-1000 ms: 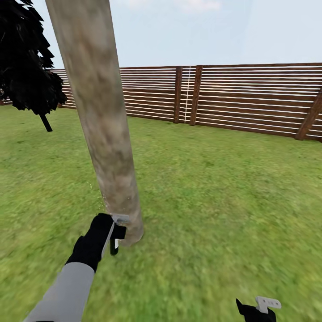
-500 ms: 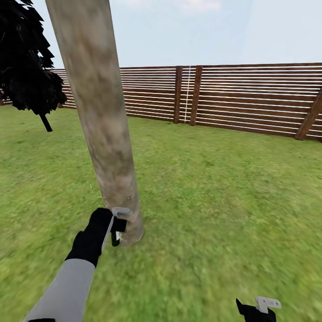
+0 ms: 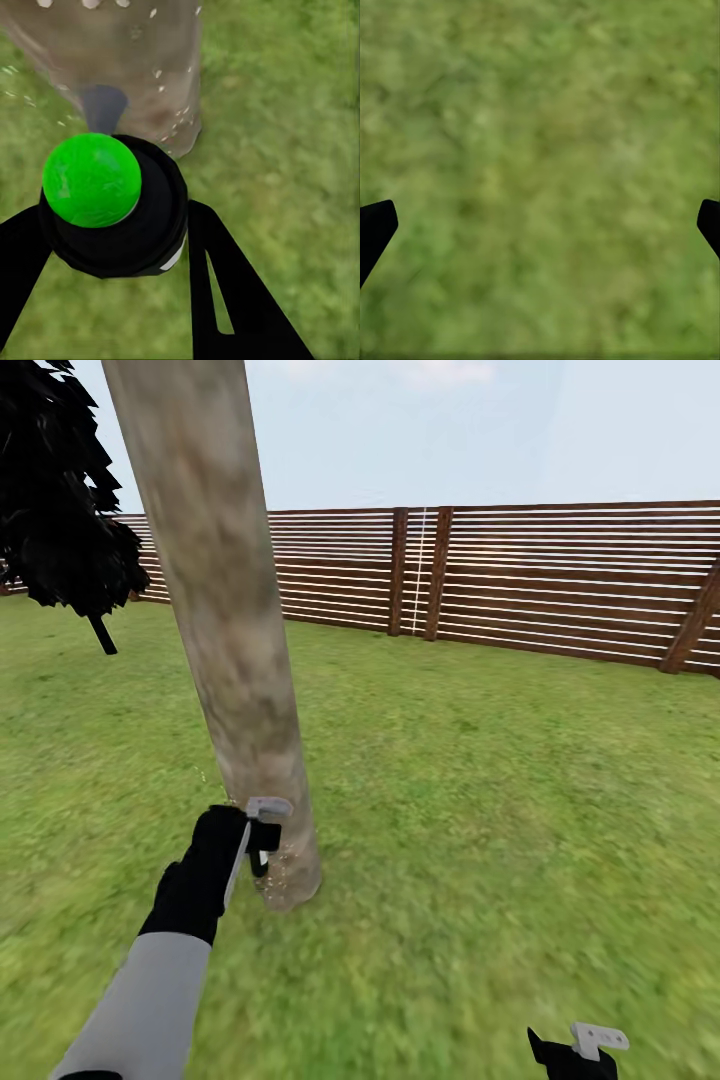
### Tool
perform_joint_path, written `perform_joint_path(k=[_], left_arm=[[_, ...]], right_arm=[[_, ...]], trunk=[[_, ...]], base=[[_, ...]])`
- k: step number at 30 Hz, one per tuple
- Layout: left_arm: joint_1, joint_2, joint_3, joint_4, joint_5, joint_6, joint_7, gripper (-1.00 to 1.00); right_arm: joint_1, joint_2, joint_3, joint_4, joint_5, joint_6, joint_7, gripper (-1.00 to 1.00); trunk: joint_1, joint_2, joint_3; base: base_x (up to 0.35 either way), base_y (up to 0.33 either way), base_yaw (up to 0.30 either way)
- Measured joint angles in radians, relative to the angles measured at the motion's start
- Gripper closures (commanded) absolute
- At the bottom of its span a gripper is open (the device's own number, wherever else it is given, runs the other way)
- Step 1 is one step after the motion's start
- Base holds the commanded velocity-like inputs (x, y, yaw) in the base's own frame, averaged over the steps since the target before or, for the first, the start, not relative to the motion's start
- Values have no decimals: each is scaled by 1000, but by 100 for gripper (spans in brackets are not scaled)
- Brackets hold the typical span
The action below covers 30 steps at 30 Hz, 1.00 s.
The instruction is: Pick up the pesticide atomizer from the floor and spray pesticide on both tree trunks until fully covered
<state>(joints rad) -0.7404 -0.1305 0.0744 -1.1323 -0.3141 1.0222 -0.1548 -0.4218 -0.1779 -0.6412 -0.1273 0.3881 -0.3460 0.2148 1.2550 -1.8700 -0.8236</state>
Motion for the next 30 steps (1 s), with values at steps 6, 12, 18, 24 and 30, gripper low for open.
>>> perform_joint_path(k=[6, 12, 18, 24, 30], left_arm=[[-1, 40, 59, -86, -6, 5, 0, 100], [12, 61, 116, -77, 7, 5, 0, 100], [34, 55, 115, 134, 5, -23, -3, 100], [34, 55, 125, 380, 4, -247, 11, 100], [33, 56, 205, 613, -3, -530, 107, 100]], right_arm=[[0, 0, 0, 0, 1, 1, 0, -100], [0, 0, 0, 0, 1, 1, 0, -100], [0, 0, 0, 0, 2, 1, 0, -100], [0, 0, 0, 0, 1, 1, 0, -100], [0, 0, 0, 0, 2, 1, 0, -100]], trunk=[[0, 0, 0], [0, 0, 0], [0, 0, 0], [0, 0, 0], [0, 0, 0]], base=[[0, 0, 0], [0, 0, 0], [0, 0, 0], [0, 0, 0], [0, 0, 0]])
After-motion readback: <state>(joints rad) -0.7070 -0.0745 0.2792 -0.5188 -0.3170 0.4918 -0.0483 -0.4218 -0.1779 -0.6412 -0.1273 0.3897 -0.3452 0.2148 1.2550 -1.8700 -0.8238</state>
